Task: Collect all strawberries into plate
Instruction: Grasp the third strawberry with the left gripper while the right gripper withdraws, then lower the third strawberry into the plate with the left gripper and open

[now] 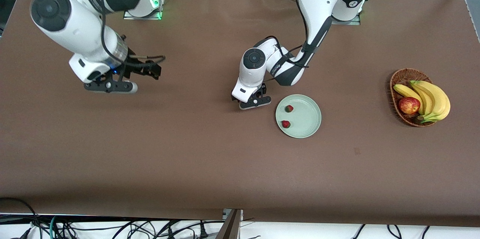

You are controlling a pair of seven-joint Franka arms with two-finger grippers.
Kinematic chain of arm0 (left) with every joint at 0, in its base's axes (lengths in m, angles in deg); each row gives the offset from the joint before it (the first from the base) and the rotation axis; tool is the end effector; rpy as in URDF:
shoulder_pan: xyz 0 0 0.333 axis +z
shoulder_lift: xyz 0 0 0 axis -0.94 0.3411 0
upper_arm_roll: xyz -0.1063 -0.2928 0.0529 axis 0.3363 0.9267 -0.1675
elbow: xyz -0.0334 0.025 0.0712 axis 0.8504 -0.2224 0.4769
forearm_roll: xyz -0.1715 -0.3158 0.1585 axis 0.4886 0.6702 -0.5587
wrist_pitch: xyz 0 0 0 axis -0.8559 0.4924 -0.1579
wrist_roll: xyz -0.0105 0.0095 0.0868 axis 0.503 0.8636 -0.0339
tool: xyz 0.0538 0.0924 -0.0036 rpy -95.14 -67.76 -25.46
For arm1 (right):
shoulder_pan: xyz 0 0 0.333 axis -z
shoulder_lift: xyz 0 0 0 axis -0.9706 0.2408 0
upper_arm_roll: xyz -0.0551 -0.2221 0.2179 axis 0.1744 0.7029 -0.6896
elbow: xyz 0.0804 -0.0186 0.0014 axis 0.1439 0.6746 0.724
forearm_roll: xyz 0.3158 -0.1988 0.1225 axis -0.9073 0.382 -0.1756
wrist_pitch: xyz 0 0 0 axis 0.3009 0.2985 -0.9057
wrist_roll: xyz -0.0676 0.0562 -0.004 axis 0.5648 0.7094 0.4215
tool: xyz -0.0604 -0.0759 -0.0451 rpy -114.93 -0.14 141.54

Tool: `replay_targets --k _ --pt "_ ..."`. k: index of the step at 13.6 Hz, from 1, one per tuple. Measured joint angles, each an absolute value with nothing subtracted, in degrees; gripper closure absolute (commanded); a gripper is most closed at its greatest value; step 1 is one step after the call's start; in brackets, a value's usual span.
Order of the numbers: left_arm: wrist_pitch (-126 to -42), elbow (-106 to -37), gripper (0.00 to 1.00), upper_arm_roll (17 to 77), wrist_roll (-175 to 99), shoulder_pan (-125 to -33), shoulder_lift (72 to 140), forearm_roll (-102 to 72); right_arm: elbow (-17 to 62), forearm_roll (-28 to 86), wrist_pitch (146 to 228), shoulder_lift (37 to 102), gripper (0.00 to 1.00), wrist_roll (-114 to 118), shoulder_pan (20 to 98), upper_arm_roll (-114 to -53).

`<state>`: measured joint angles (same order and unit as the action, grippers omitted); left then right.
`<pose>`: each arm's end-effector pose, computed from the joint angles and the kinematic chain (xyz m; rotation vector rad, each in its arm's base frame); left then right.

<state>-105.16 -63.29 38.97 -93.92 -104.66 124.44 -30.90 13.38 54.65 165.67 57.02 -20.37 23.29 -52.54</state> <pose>0.5087 -0.4785 0.1868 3.0520 0.4302 -0.0072 0.5615 0.2169 0.5421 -3.0810 0.0473 0.1526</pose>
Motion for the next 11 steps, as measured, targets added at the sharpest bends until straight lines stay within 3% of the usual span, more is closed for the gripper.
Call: replay_targets --k 3,5,7,11 --pt "-105.17 -62.68 0.62 38.79 -93.97 -104.66 125.15 -30.9 13.68 55.63 160.81 52.86 0.0 -20.39 25.64 -55.26" --pt "-105.2 -62.41 0.82 38.77 -94.02 -104.66 125.5 -30.9 13.86 56.12 158.93 51.51 0.0 -19.88 34.23 -62.64" --pt "-105.2 -62.0 0.88 38.76 -94.1 -104.68 125.51 -30.9 14.04 57.37 158.28 50.63 0.0 -17.08 43.83 -70.22" --pt "-101.16 -59.89 0.87 38.22 -92.58 -103.34 124.34 -30.95 14.12 58.18 157.83 49.15 0.0 -14.92 55.23 -78.96"
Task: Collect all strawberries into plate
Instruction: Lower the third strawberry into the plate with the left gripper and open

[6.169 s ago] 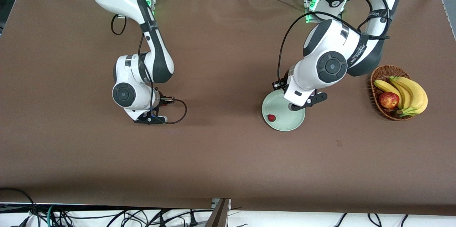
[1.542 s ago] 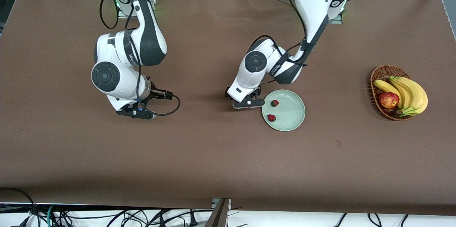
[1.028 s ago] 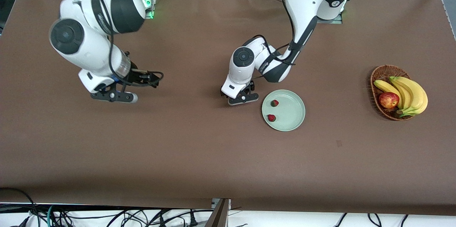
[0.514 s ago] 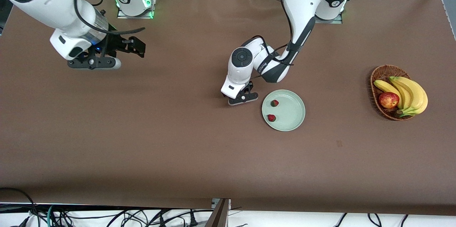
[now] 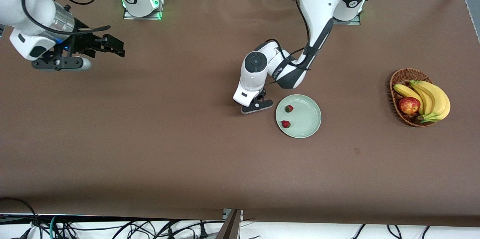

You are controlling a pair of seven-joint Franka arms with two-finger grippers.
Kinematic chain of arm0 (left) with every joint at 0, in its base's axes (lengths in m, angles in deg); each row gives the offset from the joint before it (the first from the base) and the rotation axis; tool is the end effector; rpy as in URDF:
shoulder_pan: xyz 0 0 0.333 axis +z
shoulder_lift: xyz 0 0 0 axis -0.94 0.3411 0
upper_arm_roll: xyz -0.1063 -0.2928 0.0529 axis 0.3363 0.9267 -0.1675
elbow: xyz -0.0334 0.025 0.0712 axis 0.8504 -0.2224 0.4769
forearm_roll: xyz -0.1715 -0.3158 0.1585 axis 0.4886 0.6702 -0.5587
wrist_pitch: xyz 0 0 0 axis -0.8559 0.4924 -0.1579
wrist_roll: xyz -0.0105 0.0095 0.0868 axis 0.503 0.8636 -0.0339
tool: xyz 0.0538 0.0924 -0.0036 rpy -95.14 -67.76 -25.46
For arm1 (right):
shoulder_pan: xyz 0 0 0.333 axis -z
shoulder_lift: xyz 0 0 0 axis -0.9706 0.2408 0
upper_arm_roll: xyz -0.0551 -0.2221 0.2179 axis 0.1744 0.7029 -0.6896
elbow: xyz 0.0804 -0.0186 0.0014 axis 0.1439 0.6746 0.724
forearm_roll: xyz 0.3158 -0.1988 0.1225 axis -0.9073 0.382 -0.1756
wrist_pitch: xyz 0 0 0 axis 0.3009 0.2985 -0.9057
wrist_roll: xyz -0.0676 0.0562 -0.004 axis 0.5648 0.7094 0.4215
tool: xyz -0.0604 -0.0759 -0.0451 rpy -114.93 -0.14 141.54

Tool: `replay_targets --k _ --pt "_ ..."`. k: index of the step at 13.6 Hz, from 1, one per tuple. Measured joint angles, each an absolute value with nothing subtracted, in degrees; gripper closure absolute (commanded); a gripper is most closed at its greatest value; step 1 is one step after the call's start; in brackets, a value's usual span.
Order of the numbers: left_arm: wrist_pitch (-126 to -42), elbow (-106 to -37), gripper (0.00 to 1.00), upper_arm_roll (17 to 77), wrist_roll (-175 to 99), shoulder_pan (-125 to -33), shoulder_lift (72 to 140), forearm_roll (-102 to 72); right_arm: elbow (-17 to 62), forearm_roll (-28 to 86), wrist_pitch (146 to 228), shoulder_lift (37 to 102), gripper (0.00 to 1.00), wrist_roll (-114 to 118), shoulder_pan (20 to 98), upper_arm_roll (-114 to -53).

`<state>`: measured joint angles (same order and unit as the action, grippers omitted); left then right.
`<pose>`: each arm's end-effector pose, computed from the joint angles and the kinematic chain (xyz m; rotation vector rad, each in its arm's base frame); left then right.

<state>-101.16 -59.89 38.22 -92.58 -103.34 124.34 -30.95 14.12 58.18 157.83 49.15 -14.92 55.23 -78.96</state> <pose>0.5356 -0.4654 0.2058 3.0665 0.4528 0.0034 0.5458 0.1244 0.5877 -3.0372 0.0219 0.2256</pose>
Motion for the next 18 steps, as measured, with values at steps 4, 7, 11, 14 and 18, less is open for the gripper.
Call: replay_targets --k 4,7,11,14,18 --pt "-84.18 -57.75 0.87 38.19 -75.76 -98.57 118.17 -30.97 14.13 60.91 156.54 47.18 0.0 -10.66 64.89 -87.43" --pt "-79.34 -57.8 0.81 38.15 -57.71 -93.58 114.87 -30.97 14.43 61.45 155.99 44.97 0.0 -7.02 66.83 -87.62" --pt "-81.23 -59.01 0.62 38.08 -34.86 -87.91 115.1 -30.97 16.92 62.97 157.9 44.75 0.0 -4.96 67.83 -87.48" --pt "-85.97 -60.11 0.0 38.49 -32.04 -87.82 117.07 -30.97 17.85 63.82 159.69 44.79 0.0 -4.91 67.82 -87.57" --pt "-85.32 -59.51 0.0 38.89 -32.43 -88.21 117.07 -30.97 17.85 66.15 161.55 45.08 0.0 -4.91 67.77 -87.72"
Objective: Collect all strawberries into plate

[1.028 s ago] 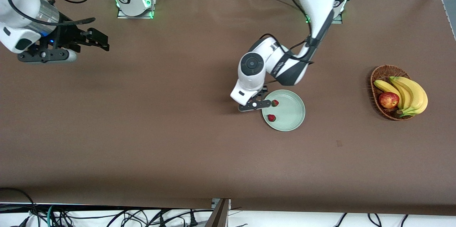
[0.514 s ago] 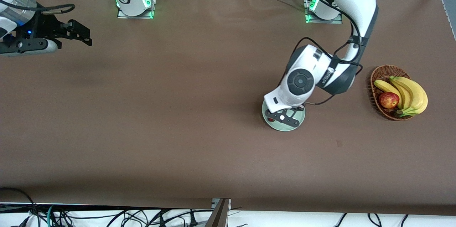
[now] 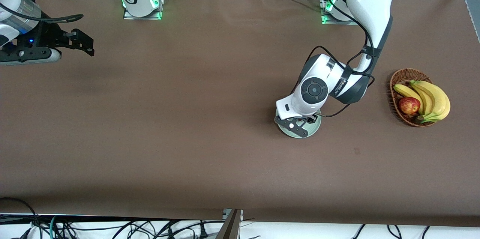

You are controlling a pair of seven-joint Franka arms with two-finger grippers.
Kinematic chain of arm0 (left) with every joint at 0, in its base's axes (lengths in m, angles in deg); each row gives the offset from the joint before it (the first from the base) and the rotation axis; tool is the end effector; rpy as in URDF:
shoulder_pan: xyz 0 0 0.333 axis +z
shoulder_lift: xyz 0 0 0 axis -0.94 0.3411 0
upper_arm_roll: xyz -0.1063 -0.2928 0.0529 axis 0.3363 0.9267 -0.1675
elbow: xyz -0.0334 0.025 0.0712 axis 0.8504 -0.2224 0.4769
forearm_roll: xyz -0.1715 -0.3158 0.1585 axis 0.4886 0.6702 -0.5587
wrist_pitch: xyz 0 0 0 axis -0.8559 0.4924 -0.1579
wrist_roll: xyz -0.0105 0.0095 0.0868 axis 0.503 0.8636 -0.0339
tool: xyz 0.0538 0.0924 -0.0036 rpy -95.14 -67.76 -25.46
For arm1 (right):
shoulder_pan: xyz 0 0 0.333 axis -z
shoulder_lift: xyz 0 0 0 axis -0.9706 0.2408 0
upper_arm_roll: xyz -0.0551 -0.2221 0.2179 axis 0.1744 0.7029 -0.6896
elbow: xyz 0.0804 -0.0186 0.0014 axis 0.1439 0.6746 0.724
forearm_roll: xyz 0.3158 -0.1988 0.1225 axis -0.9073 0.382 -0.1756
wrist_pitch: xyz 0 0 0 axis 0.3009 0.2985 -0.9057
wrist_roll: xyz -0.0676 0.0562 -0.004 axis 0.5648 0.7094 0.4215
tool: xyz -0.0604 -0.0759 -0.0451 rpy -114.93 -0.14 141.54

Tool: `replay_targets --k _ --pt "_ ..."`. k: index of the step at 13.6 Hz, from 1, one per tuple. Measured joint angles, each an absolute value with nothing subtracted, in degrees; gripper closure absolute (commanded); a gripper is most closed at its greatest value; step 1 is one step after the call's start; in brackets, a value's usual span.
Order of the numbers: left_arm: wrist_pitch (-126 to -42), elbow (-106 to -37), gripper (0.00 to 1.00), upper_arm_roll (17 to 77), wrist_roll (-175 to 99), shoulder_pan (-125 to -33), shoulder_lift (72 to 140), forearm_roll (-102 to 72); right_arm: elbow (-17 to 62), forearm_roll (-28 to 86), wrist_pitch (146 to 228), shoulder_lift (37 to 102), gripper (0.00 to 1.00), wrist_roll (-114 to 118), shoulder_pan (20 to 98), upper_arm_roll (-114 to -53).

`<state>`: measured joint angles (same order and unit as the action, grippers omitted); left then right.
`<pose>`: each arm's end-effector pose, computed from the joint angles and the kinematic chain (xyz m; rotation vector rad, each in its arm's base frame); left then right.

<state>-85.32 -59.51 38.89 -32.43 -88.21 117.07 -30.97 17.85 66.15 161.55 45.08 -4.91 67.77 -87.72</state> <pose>0.6220 -0.3052 0.2745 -3.0141 0.7753 0.1661 0.5407 0.0685 0.6004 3.1254 0.1477 -0.0865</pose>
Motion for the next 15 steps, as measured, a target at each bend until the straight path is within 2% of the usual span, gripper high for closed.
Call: replay_targets --k 4,8,11,15 --pt "-81.45 -58.33 0.0 38.7 -33.16 -87.91 113.51 -30.97 16.87 66.5 162.0 46.26 0.0 -4.91 67.48 -88.33" --pt "-66.17 -52.28 0.0 37.99 -38.15 -86.19 108.28 -30.97 15.43 66.66 162.24 47.01 0.0 -4.91 67.5 -88.33" --pt "-57.05 -45.29 0.0 37.72 -39.04 -81.75 105.87 -30.97 15.43 66.66 162.21 47.27 0.0 -4.89 67.51 -88.33" --pt "-53.74 -41.46 0.0 37.8 -39.01 -73.68 101.4 -30.53 15.43 66.67 164.48 47.71 0.0 -4.96 67.47 -88.36"
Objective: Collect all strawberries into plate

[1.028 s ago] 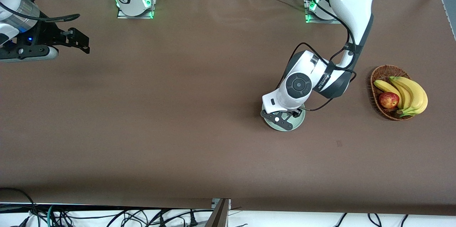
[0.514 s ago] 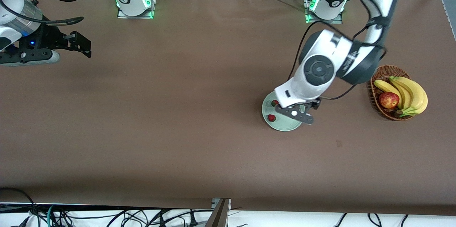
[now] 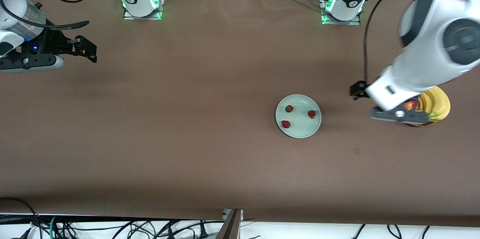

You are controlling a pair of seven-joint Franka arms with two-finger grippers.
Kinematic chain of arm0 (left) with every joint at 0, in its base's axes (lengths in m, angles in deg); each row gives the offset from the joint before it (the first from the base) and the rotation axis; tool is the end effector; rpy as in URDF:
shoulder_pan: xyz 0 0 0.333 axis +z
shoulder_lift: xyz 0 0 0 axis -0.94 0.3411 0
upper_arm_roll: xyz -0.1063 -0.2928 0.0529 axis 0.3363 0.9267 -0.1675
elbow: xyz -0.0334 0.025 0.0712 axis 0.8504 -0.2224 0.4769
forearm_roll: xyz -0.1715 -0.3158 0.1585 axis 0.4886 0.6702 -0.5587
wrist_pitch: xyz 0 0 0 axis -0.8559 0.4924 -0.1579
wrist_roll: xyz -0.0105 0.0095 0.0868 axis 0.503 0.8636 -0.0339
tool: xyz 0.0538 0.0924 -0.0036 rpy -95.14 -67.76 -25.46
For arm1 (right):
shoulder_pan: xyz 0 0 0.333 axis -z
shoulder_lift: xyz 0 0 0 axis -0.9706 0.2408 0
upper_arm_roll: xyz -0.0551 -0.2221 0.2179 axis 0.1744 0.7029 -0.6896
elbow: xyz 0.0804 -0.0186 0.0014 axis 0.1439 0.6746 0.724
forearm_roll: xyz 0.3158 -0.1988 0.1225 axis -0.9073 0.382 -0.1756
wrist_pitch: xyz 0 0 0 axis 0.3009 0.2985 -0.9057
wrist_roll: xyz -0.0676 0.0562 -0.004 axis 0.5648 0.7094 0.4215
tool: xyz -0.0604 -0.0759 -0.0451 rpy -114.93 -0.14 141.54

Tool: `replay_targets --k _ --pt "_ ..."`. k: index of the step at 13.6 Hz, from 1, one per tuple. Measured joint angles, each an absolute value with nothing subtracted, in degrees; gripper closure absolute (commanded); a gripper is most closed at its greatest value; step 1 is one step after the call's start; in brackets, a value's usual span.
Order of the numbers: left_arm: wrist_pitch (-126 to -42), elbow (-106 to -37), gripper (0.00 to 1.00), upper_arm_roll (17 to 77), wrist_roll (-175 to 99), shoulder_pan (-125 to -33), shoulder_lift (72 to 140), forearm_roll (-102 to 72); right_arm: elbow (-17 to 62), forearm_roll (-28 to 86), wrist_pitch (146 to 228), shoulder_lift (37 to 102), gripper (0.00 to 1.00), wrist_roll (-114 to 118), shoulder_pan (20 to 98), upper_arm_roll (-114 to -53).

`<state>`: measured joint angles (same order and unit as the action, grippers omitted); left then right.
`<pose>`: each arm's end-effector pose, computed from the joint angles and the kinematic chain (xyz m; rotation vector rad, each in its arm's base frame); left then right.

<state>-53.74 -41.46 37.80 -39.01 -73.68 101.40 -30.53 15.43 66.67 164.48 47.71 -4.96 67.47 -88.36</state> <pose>0.6448 -0.1101 0.5626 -3.0688 0.1100 0.1046 0.5593 0.0795 0.5992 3.1195 0.1728 -0.0110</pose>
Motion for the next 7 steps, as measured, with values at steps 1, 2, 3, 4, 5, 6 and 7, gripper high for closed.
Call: replay_targets --k 1,2,3,4,5,6,7 --pt "-53.72 -41.42 0.0 37.74 -38.96 -72.03 100.43 -30.35 15.43 66.67 165.83 47.78 0.0 -4.96 67.35 -88.44" --pt "-53.72 -41.44 0.0 37.54 -38.95 -70.88 99.58 -30.12 15.42 66.67 167.02 47.84 0.0 -4.96 67.09 -88.48" --pt "-53.74 -41.79 0.0 37.34 -38.96 -69.96 98.64 -29.59 15.41 66.67 167.69 47.9 0.0 -4.97 66.86 -88.52" --pt "-54.49 -43.64 0.0 37.23 -38.96 -68.98 97.07 -28.9 15.41 66.67 167.85 47.95 0.0 -4.97 66.78 -88.59" --pt "-57.48 -47.76 0.0 37.2 -39.02 -67.99 94.49 -28.18 15.41 66.68 167.87 47.98 0.0 -4.98 66.78 -88.6" --pt "-61.75 -53.58 0.0 37.18 -39.02 -66.96 90.93 -27.44 15.41 66.69 167.86 48.03 0.0 -4.98 66.79 -88.59" --pt "-64.55 -59.13 0.0 37.11 -39.02 -66.21 87.27 -27.0 15.41 66.7 167.85 48.09 0.0 -4.98 66.78 -88.59"
